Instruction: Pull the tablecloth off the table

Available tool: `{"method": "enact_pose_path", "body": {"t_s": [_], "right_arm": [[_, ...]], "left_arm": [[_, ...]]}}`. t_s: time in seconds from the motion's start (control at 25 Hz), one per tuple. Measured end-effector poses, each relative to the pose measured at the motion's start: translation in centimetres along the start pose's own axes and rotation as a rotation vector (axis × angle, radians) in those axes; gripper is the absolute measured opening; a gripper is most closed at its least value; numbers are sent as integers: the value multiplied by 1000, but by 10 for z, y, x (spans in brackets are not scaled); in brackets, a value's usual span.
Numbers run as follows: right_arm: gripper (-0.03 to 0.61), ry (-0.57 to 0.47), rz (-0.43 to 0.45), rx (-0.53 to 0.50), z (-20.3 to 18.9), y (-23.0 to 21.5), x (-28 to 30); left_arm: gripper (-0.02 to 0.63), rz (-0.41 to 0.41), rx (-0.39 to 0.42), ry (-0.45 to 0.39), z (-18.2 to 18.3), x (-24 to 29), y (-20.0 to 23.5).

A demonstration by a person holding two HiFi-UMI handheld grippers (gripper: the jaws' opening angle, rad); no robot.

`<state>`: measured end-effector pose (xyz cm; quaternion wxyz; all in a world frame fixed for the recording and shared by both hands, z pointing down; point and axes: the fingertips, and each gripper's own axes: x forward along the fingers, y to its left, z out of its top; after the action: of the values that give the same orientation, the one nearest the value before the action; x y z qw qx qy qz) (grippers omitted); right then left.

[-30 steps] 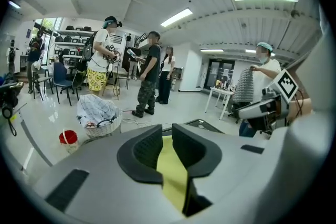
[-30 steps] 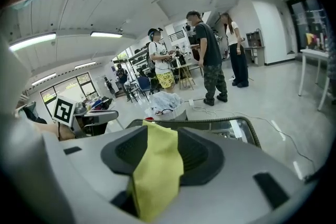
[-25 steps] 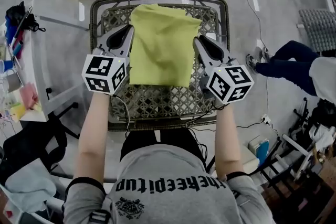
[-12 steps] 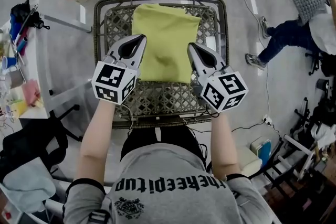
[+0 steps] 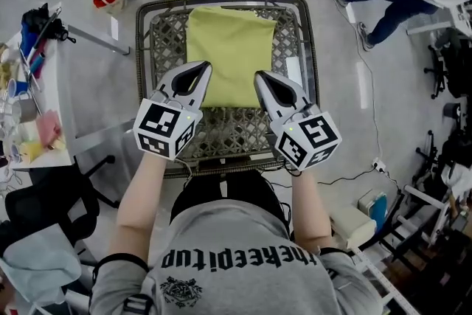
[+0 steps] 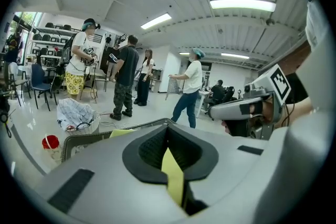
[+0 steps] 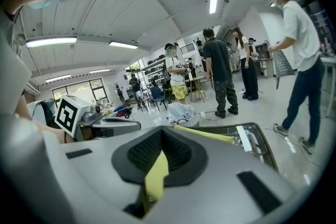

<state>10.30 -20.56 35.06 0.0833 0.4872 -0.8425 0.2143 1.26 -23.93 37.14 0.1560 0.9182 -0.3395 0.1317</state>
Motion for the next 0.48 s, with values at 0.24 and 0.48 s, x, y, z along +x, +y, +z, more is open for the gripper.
{"method": "enact_pose_path", "body": {"t_s": [0.24, 0.48], "right_arm": [[11, -50, -11, -21, 6, 27, -20], [11, -111, -2, -16, 17, 54, -37]], "left_arm": [[14, -41, 31, -29, 9, -23, -23], [14, -77, 65, -64, 22, -45, -44]]}}
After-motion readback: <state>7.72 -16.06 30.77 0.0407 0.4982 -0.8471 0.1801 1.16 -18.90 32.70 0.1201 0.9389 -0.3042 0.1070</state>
